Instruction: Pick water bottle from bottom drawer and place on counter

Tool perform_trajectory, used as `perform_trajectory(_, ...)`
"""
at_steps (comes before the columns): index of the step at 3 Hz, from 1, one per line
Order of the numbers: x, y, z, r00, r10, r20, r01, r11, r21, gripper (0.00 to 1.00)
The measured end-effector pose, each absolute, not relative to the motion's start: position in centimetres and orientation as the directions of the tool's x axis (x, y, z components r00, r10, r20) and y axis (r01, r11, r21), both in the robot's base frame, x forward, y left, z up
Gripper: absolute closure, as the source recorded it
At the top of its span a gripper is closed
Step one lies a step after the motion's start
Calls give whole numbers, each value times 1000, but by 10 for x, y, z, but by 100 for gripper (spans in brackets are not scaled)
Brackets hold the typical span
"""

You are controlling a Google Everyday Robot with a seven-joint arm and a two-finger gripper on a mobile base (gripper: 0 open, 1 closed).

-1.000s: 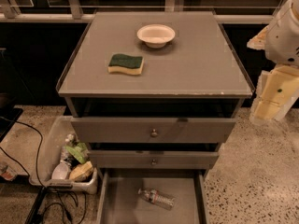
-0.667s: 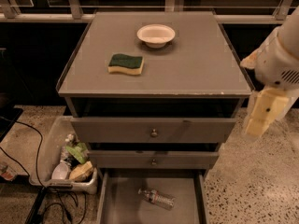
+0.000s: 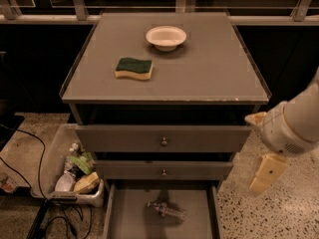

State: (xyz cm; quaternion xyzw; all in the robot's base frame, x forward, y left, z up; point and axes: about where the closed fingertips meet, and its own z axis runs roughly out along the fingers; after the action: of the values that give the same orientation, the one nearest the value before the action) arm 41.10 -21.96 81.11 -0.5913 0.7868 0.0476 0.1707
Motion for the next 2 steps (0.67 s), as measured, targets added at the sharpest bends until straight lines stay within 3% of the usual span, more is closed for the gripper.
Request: perform_trajectory(2, 410, -237, 756, -242, -889, -388, -933, 323, -159, 0)
